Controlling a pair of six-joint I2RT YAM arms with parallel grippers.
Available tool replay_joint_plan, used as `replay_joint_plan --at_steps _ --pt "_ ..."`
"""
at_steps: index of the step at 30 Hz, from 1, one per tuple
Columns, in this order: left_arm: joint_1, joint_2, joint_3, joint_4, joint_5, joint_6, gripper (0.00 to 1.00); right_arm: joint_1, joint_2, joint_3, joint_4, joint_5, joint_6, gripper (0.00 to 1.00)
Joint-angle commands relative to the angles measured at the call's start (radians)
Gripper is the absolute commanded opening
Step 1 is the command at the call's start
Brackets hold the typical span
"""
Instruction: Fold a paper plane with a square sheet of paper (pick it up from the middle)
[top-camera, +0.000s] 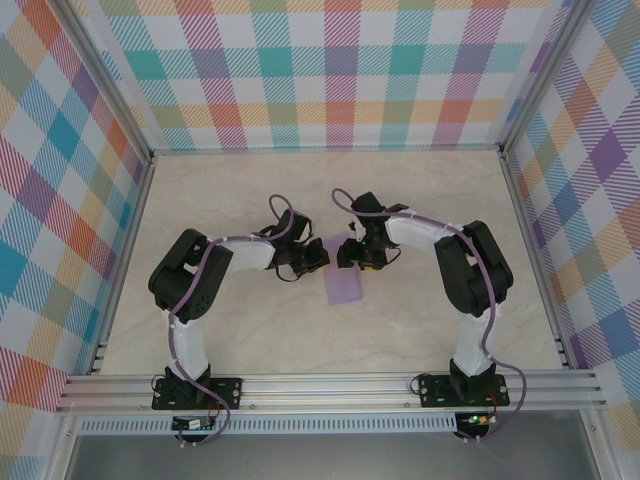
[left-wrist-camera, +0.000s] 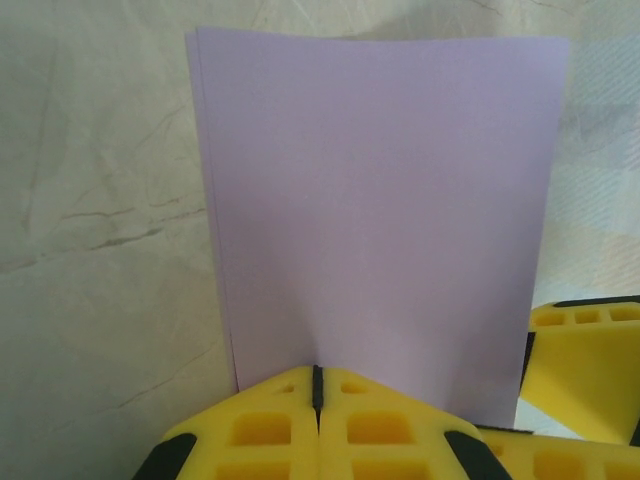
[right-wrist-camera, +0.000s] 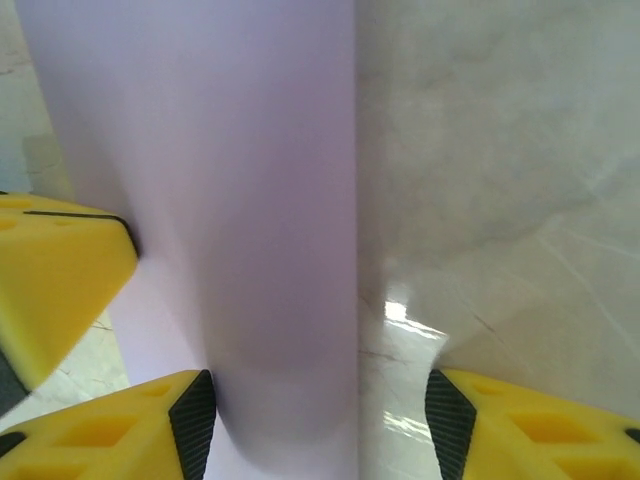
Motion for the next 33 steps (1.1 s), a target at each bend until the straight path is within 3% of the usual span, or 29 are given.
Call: replay_joint_plan --at_steps 1,5,7,11,14,18,23,33 --pt "-0.019 0.074 -0.032 -0.2 -0.074 0.024 0.01 -0.014 -0.103 -0.031 -0.004 0.049 0.036 0.63" --pt "-0.02 0.083 -0.025 -0.217 -0.081 0.025 0.01 -0.014 -0.205 -0.055 0.03 0.052 0.049 0.64" --pt "-0.02 0.087 -0.021 -0.227 -0.084 0.023 0.0 -0.014 -0.216 -0.045 0.046 -0.004 0.04 0.6" --pt "-0.022 0.096 -0.011 -0.248 -0.094 0.018 0.0 -0.014 -0.166 -0.025 0.111 -0.145 0.069 0.38" --pt "-0.023 0.098 -0.007 -0.26 -0.103 0.019 0.0 -0.014 -0.119 -0.006 0.15 -0.195 0.088 0.16" --pt "-0.026 0.098 -0.003 -0.278 -0.113 0.019 0.0 -0.013 -0.048 0.034 0.16 -0.251 0.086 0.02" --pt "-0.031 0.097 0.003 -0.295 -0.125 0.019 0.0 -0.008 0.009 0.077 0.14 -0.294 0.069 0.0" --pt "-0.036 0.1 0.012 -0.343 -0.137 0.018 0.0 -0.004 0.096 0.137 0.06 -0.239 0.018 0.0"
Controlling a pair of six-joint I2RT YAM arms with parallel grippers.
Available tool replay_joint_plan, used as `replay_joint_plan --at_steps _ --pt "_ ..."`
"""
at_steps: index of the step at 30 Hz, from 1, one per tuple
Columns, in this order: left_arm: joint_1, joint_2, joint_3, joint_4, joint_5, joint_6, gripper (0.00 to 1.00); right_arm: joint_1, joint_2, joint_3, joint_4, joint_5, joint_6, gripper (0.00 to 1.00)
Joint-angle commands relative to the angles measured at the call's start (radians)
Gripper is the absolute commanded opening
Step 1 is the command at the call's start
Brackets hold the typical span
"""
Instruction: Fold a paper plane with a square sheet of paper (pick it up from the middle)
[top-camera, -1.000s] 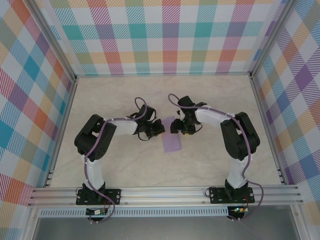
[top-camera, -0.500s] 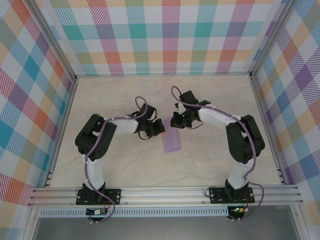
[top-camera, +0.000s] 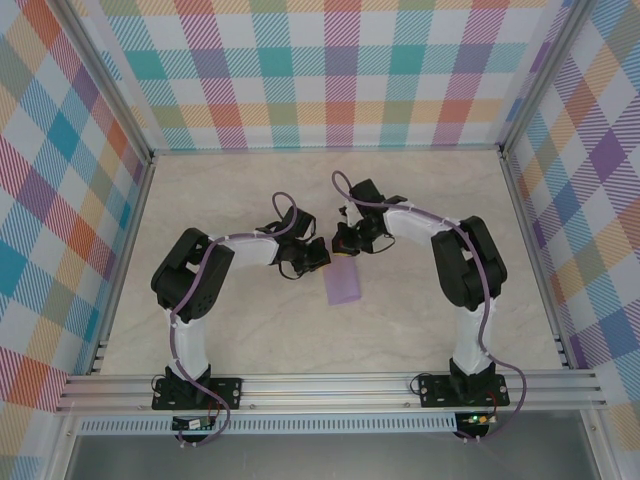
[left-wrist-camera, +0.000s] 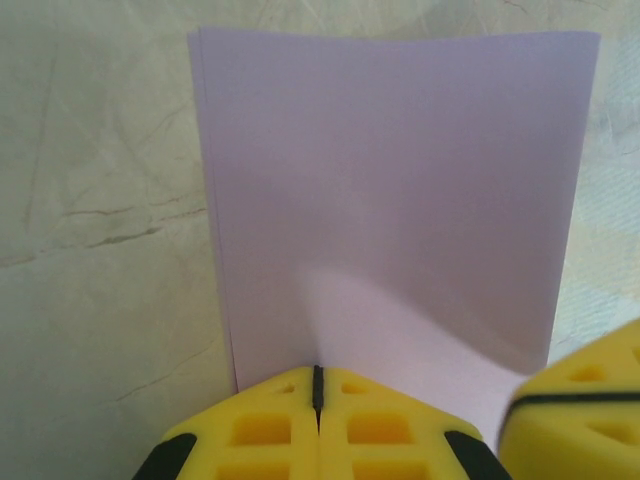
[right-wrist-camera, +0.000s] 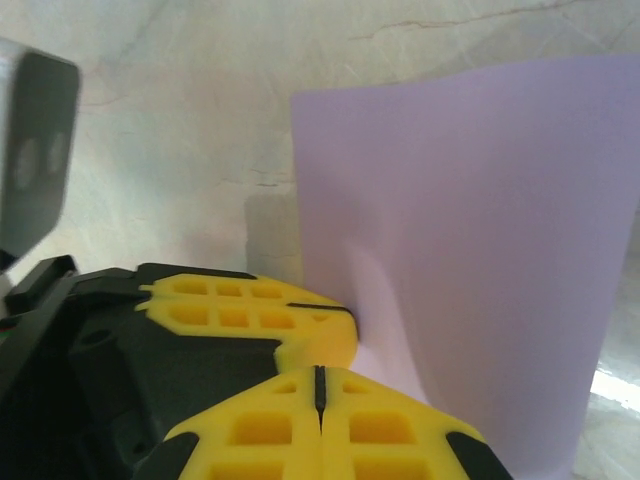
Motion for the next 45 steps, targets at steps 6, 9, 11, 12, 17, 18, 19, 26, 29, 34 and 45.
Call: replay_joint_plan --at_steps 6,9,11,12,17,18,19,26,29,34,45 --pt "-0.02 0.096 -0.053 -0.243 -0.101 0.01 0.0 0.005 0.041 0.027 -0.065 0.026 -0.073 0.0" --pt "-0.02 0.098 -0.055 -0.256 -0.107 0.006 0.0 -0.001 0.049 0.023 -0.071 0.032 -0.089 0.0" --pt "-0.02 0.101 -0.057 -0.267 -0.113 0.006 0.0 -0.007 0.051 0.016 -0.069 0.034 -0.098 0.0" --pt "-0.02 0.101 -0.059 -0.269 -0.115 0.005 0.0 -0.012 0.05 0.011 -0.068 0.037 -0.103 0.0" --pt "-0.02 0.111 -0.066 -0.29 -0.128 0.002 0.0 -0.049 0.043 -0.026 -0.054 0.038 -0.128 0.0" --pt "-0.02 0.113 -0.07 -0.29 -0.132 -0.001 0.0 -0.058 0.041 -0.037 -0.049 0.038 -0.134 0.0" --pt "-0.02 0.113 -0.075 -0.292 -0.135 -0.003 0.0 -0.068 0.038 -0.048 -0.047 0.037 -0.14 0.0" --pt "-0.02 0.121 -0.105 -0.282 -0.14 -0.014 0.0 -0.129 0.014 -0.113 -0.025 0.034 -0.166 0.0" --pt "-0.02 0.12 -0.117 -0.273 -0.14 -0.012 0.0 -0.16 -0.022 -0.135 -0.007 0.039 -0.158 0.0" --pt "-0.02 0.118 -0.12 -0.262 -0.132 -0.011 0.0 -0.179 -0.119 -0.157 0.049 0.02 -0.135 0.0" --pt "-0.02 0.12 -0.105 -0.266 -0.123 0.0 0.0 -0.065 0.014 -0.041 0.1 -0.152 -0.11 0.0"
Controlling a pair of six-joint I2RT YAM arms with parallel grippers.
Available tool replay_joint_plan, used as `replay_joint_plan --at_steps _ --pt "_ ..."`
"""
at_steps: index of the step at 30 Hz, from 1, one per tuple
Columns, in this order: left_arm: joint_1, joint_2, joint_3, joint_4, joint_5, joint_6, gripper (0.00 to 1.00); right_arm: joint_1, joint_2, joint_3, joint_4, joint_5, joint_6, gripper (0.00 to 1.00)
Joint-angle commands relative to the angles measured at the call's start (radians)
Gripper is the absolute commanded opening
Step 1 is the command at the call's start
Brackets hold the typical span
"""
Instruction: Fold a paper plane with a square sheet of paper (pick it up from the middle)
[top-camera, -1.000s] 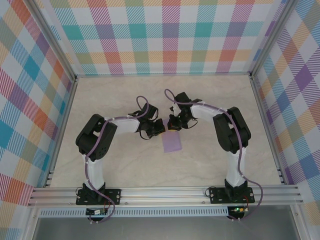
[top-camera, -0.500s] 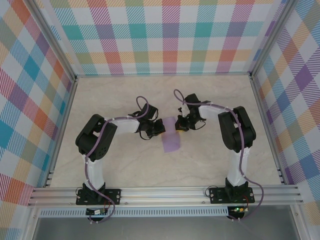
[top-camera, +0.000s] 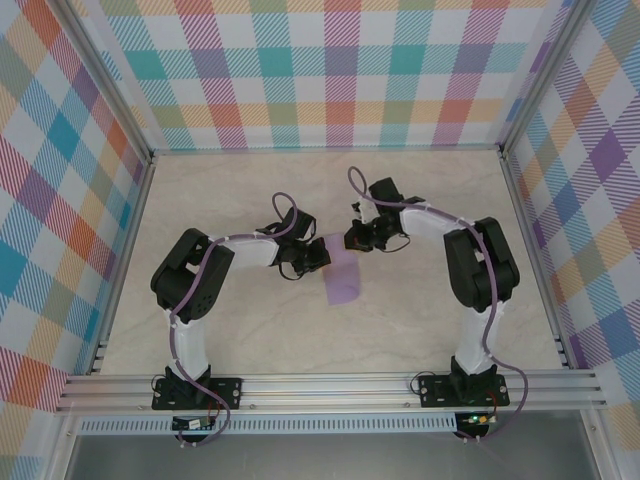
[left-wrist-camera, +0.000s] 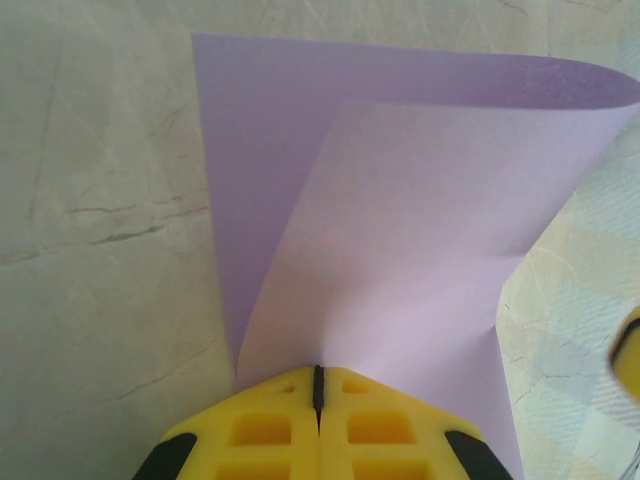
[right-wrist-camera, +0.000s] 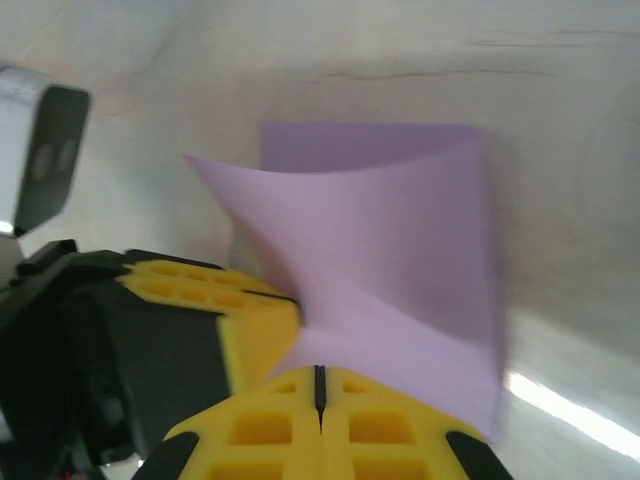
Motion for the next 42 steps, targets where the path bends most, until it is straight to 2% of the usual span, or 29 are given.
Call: replay_joint_plan --at_steps 1,6,11,18,24,28,31,35,42 --pt "-0.016 0.12 -0.084 -0.281 -0.111 0.004 0.0 0.024 0.073 0.04 0.034 -0.082 0.014 0.0" --pt "-0.016 0.118 -0.087 -0.291 -0.115 0.002 0.0 0.013 0.119 0.044 0.054 -0.077 0.016 0.0" --pt "-0.016 0.119 -0.1 -0.299 -0.124 0.002 0.0 -0.059 0.118 -0.026 0.134 -0.032 0.053 0.0" --pt "-0.016 0.129 -0.127 -0.297 -0.131 0.006 0.0 -0.144 0.058 -0.092 0.206 0.136 0.092 0.0" --pt "-0.016 0.124 -0.128 -0.293 -0.126 0.008 0.0 -0.089 -0.05 -0.124 0.291 0.023 0.102 0.0" --pt "-0.016 0.13 -0.118 -0.293 -0.123 0.01 0.0 -0.027 0.007 -0.089 0.29 -0.057 0.105 0.0" --pt "-0.016 0.13 -0.114 -0.298 -0.123 0.01 0.0 -0.017 0.06 -0.063 0.294 -0.076 0.119 0.0" --pt "-0.016 0.129 -0.115 -0.302 -0.124 0.011 0.0 -0.017 0.102 -0.028 0.287 -0.069 0.122 0.0" --pt "-0.016 0.133 -0.123 -0.301 -0.124 0.014 0.0 -0.056 0.143 -0.016 0.33 0.014 0.166 0.0"
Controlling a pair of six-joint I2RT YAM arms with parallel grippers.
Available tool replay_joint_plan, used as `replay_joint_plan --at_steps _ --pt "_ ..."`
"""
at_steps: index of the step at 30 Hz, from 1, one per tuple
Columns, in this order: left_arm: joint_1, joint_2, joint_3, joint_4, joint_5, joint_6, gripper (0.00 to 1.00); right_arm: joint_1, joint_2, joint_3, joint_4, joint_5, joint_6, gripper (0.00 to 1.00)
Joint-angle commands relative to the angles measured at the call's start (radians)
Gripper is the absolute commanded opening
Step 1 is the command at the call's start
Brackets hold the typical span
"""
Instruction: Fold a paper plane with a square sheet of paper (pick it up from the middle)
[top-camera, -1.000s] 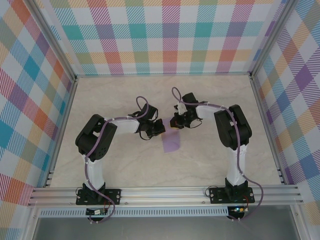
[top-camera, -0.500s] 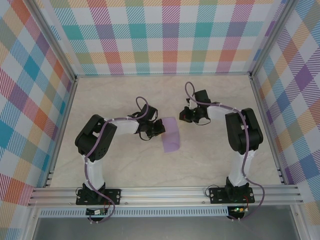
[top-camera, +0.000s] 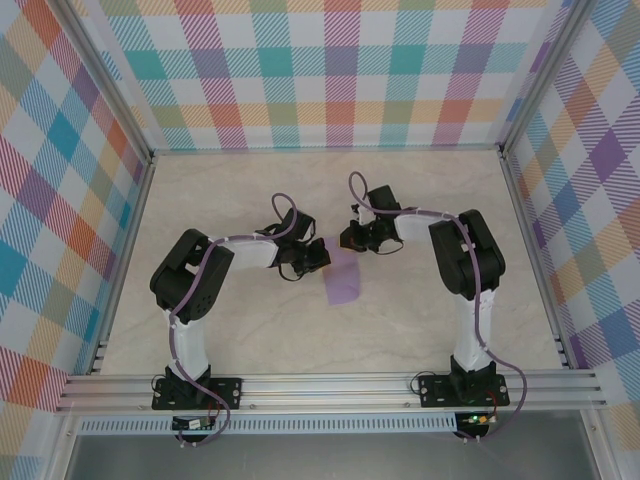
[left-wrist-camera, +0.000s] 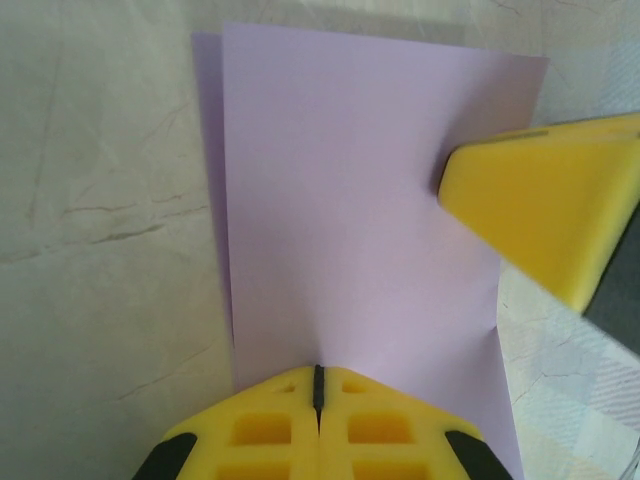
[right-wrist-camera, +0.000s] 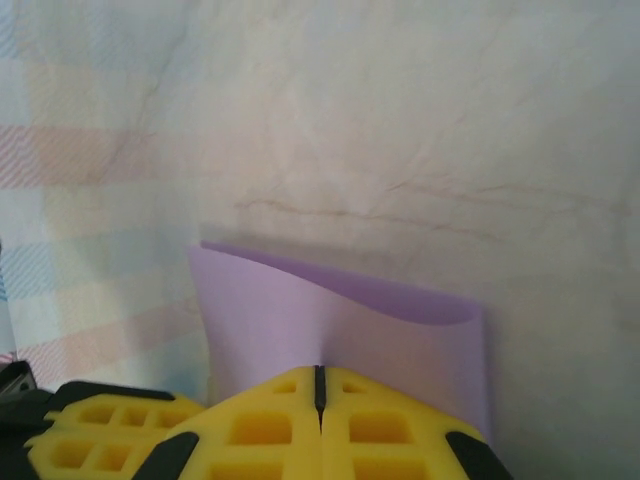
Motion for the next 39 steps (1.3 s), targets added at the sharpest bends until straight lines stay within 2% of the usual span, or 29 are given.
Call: replay_joint_plan --at_steps 1,6,11,13,19,22,26,39 --pt "-0.016 0.132 -0.106 -0.326 -0.123 0.014 0.0 -0.027 0.027 0.034 0.045 0.059 0.037 0.0" --pt "-0.016 0.129 -0.118 -0.321 -0.123 0.016 0.0 -0.076 0.053 0.062 0.025 0.166 0.089 0.0" --pt "-0.016 0.125 -0.12 -0.318 -0.123 0.016 0.0 -0.084 -0.008 0.105 -0.053 0.277 0.071 0.0" --pt "-0.016 0.126 -0.118 -0.317 -0.121 0.017 0.0 -0.08 -0.059 0.079 -0.04 0.252 0.061 0.0" --pt "-0.016 0.121 -0.11 -0.316 -0.119 0.017 0.0 -0.031 -0.156 -0.035 -0.058 -0.039 0.016 0.0" --pt "-0.016 0.124 -0.103 -0.318 -0.119 0.021 0.0 0.006 -0.158 -0.075 -0.097 -0.113 0.013 0.0" --pt "-0.016 0.132 -0.096 -0.318 -0.123 0.022 0.0 0.034 -0.172 -0.13 -0.111 -0.129 0.005 0.0" --pt "-0.016 0.145 -0.093 -0.318 -0.127 0.022 0.0 0.034 -0.198 -0.238 -0.181 -0.077 -0.051 0.0"
